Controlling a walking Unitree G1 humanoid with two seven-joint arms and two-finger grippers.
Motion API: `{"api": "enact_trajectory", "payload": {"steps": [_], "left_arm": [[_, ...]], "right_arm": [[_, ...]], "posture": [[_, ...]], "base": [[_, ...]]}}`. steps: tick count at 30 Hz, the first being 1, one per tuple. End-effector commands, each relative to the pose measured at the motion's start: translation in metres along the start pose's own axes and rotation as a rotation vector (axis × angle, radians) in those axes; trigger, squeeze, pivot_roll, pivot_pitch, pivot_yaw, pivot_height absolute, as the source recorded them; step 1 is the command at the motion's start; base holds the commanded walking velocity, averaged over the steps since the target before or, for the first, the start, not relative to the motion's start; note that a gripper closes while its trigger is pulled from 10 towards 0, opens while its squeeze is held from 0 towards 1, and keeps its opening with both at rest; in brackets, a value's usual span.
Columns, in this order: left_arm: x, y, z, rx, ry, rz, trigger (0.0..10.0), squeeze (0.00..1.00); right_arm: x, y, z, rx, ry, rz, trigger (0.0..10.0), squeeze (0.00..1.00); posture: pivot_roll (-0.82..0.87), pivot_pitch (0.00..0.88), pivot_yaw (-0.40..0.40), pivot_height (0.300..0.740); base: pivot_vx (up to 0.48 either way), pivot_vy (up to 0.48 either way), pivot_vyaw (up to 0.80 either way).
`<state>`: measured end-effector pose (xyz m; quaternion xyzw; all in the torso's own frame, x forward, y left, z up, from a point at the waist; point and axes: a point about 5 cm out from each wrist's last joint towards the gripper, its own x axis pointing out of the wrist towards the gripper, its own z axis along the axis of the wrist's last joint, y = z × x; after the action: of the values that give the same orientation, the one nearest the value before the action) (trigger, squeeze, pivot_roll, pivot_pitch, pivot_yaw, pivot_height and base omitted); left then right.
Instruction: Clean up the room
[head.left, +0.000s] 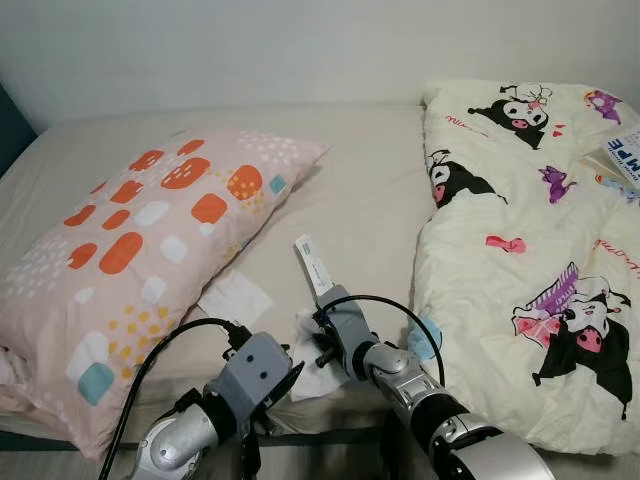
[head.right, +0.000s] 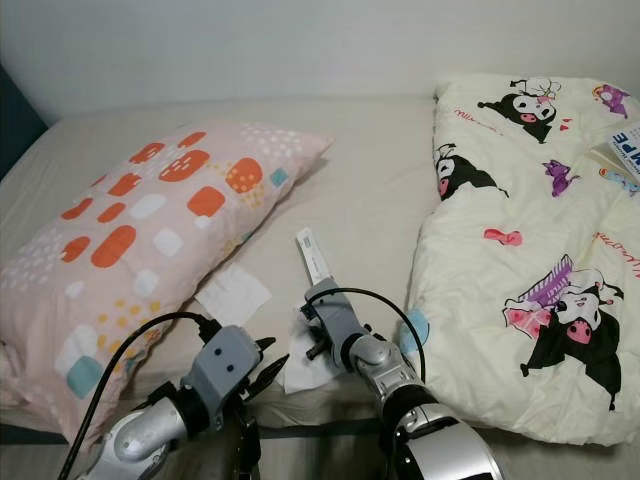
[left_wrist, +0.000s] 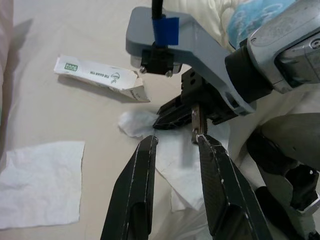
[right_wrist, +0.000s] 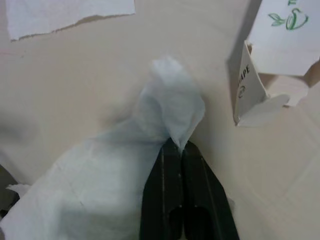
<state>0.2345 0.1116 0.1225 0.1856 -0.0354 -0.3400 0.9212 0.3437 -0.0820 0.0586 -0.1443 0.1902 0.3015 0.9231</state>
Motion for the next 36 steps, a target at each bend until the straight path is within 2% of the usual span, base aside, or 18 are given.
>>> {"api": "enact_trajectory", "payload": {"steps": [1, 3, 7, 11, 13, 17, 21, 23, 24, 25, 26, 28, 30, 36], "left_arm": [[0.000, -0.005, -0.007, -0.008, 0.027, -0.014, 10.0, 0.00], [0.001, -0.004, -0.008, -0.009, 0.026, -0.011, 10.0, 0.00], [0.009, 0.003, -0.008, -0.010, 0.016, 0.033, 10.0, 0.00], [0.012, 0.009, -0.009, -0.013, 0.009, 0.066, 10.0, 0.00], [0.017, 0.023, -0.008, -0.060, -0.006, 0.171, 10.0, 0.00], [0.020, 0.032, -0.009, -0.114, -0.007, 0.257, 10.0, 0.00], [0.022, 0.046, -0.015, -0.238, 0.001, 0.414, 10.0, 0.00], [0.022, 0.048, -0.016, -0.253, 0.006, 0.440, 10.0, 0.00], [0.022, 0.050, -0.019, -0.274, 0.024, 0.465, 10.0, 0.00], [0.023, 0.051, -0.021, -0.284, 0.036, 0.480, 10.0, 0.00], [0.023, 0.052, -0.025, -0.295, 0.060, 0.517, 10.0, 0.00], [0.020, 0.056, -0.034, -0.289, 0.110, 0.602, 10.0, 0.00], [0.018, 0.058, -0.038, -0.309, 0.118, 0.642, 10.0, 0.00], [0.016, 0.060, -0.039, -0.325, 0.108, 0.669, 10.0, 0.00]], "right_arm": [[0.000, 0.004, -0.008, 0.017, 0.034, 0.013, 0.0, 0.00], [0.000, 0.003, -0.006, 0.025, 0.020, 0.008, 0.0, 0.00], [0.000, -0.003, 0.007, 0.103, -0.073, -0.009, 0.0, 0.00], [-0.001, -0.006, 0.012, 0.108, -0.111, -0.018, 0.0, 0.00], [-0.004, -0.012, 0.026, 0.146, -0.216, -0.046, 0.0, 0.00], [-0.007, -0.015, 0.036, 0.189, -0.297, -0.061, 0.0, 0.00], [-0.020, -0.021, 0.051, 0.227, -0.440, -0.096, 0.0, 0.00], [-0.024, -0.021, 0.052, 0.223, -0.463, -0.108, 0.0, 0.00], [-0.029, -0.022, 0.052, 0.198, -0.486, -0.137, 7.3, 0.00], [-0.033, -0.022, 0.052, 0.179, -0.499, -0.156, 7.3, 0.00], [-0.037, -0.024, 0.047, 0.159, -0.485, -0.204, 10.0, 0.00], [-0.044, -0.027, 0.036, 0.135, -0.448, -0.281, 10.0, 0.00], [-0.048, -0.028, 0.031, 0.129, -0.454, -0.321, 10.0, 0.00], [-0.054, -0.029, 0.021, 0.094, -0.423, -0.376, 10.0, 0.00]], "posture": [[0.11, 0.253, -0.014, 0.586], [0.10, 0.238, -0.014, 0.586], [0.09, 0.210, -0.015, 0.586], [0.07, 0.176, -0.015, 0.586], [0.06, 0.157, -0.014, 0.586], [0.05, 0.137, -0.018, 0.586], [0.03, 0.114, -0.021, 0.586], [0.02, 0.103, -0.019, 0.586], [0.02, 0.096, -0.020, 0.586], [0.02, 0.093, -0.019, 0.586], [0.01, 0.085, -0.017, 0.586], [0.02, 0.076, -0.006, 0.586], [0.01, 0.074, 0.000, 0.586], [0.01, 0.076, 0.000, 0.586]], "base": [[0.000, 0.000, 0.00], [0.000, 0.000, 0.00], [0.000, 0.000, 0.00], [0.000, 0.000, 0.00], [0.000, 0.000, 0.00], [0.000, 0.000, 0.00], [0.000, 0.000, 0.00], [0.000, 0.000, 0.00], [0.000, 0.000, 0.00], [0.000, 0.000, 0.00], [0.000, 0.000, 0.00], [0.000, 0.000, 0.00], [0.000, 0.000, 0.00], [0.000, 0.000, 0.00]]}}
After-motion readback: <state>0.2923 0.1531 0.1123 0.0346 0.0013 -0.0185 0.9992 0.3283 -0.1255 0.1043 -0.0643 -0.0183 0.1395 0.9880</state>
